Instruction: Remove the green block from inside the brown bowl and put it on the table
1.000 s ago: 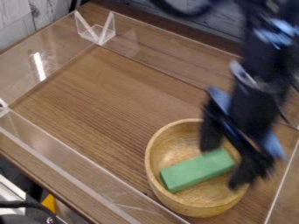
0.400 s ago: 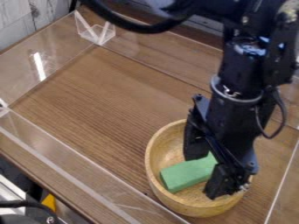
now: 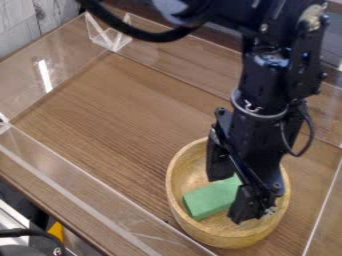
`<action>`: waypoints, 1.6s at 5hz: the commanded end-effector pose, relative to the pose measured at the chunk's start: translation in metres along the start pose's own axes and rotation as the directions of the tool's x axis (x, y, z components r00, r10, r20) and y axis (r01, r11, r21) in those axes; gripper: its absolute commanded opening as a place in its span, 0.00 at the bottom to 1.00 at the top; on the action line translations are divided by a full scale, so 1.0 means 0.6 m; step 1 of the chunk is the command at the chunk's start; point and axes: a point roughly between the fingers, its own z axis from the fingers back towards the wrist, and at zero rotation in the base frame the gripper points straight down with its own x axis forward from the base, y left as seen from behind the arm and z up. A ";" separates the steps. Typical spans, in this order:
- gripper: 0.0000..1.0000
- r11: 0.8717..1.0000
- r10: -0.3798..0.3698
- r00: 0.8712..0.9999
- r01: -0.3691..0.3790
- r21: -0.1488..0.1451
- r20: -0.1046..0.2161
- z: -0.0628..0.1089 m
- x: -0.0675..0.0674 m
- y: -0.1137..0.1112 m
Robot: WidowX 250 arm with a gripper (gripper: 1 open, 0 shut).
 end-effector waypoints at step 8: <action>1.00 0.999 -0.037 0.998 0.037 0.002 0.057 -0.009 0.015 0.012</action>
